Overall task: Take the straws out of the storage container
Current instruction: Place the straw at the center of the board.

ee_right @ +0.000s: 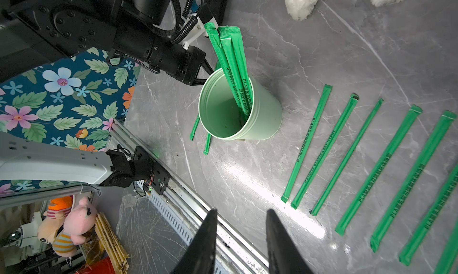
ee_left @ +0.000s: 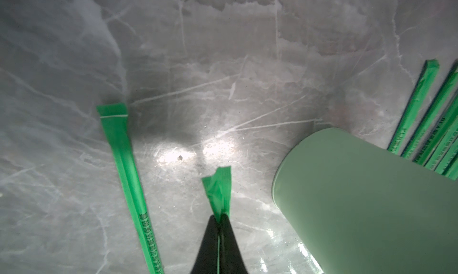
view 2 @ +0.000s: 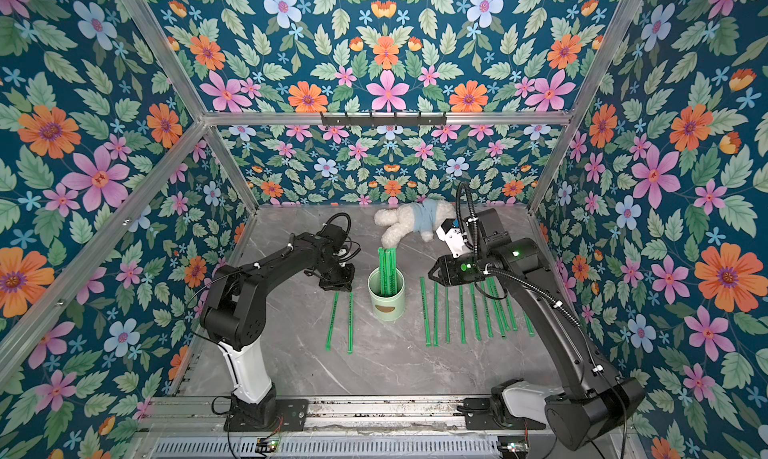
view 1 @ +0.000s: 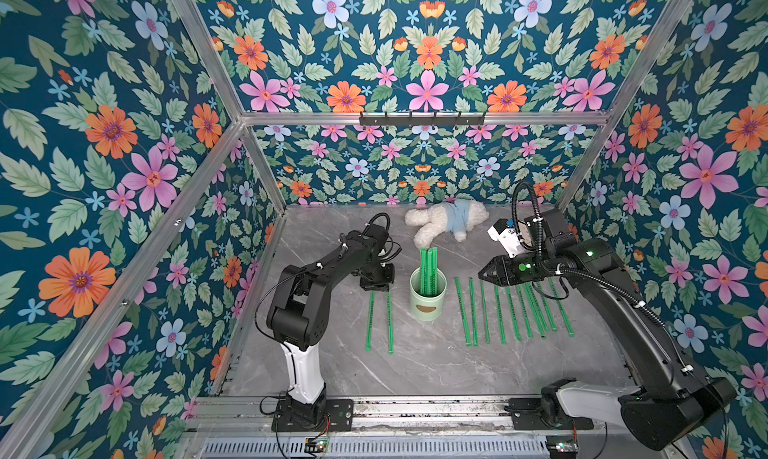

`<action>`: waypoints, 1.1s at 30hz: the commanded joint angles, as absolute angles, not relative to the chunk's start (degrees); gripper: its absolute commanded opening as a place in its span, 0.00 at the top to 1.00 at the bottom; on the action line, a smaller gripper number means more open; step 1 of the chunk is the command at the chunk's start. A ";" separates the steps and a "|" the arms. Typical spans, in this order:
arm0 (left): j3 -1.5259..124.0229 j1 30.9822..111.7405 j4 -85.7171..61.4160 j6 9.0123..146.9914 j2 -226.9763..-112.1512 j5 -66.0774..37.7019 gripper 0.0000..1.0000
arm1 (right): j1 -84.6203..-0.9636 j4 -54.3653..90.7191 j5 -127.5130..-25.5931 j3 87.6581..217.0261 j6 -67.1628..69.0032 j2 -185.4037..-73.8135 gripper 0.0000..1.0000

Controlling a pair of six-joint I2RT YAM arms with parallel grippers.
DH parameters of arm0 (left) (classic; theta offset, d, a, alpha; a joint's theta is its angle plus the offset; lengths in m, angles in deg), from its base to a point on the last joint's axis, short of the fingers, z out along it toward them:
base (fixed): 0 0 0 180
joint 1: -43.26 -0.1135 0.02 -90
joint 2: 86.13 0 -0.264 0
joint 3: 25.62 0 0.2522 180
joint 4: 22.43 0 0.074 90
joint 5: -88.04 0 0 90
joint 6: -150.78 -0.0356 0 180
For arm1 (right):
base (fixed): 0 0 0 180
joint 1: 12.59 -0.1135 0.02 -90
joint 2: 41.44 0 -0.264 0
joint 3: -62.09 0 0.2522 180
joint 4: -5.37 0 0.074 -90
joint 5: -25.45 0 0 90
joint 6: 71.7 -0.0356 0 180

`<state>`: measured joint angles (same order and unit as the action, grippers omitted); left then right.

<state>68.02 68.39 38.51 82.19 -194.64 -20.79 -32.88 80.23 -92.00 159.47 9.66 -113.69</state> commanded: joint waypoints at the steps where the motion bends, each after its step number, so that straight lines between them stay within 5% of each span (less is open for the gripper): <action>1: 68.50 68.22 39.45 81.79 -194.85 -18.44 1.00 | -32.94 79.99 -92.24 159.52 10.88 -113.43 0.65; 4: 68.98 68.22 41.57 81.88 -195.11 -17.07 0.74 | -32.91 79.95 -92.24 159.54 10.98 -113.51 0.65; 11: 69.46 68.22 42.67 81.80 -195.12 -15.87 0.63 | -32.97 79.95 -92.24 159.52 11.01 -113.73 0.65; 19: 68.95 68.22 43.14 81.54 -194.77 -15.77 1.00 | -34.46 79.95 -93.32 159.46 11.66 -113.53 0.65; 26: 69.22 68.22 43.34 81.35 -194.59 -15.76 1.00 | -36.10 80.22 -92.25 159.84 11.98 -113.51 0.65; 28: 69.10 68.27 43.47 81.52 -194.34 -15.60 0.79 | -36.14 80.23 -92.34 159.80 11.98 -113.53 0.65; 33: 68.46 68.27 43.58 81.44 -193.89 -15.32 0.56 | -36.10 80.12 -92.46 159.61 12.06 -113.43 0.65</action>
<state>68.72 68.28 42.23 81.60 -194.29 -15.91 -36.12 80.23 -92.41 159.47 10.97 -113.69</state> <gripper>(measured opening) 0.423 0.355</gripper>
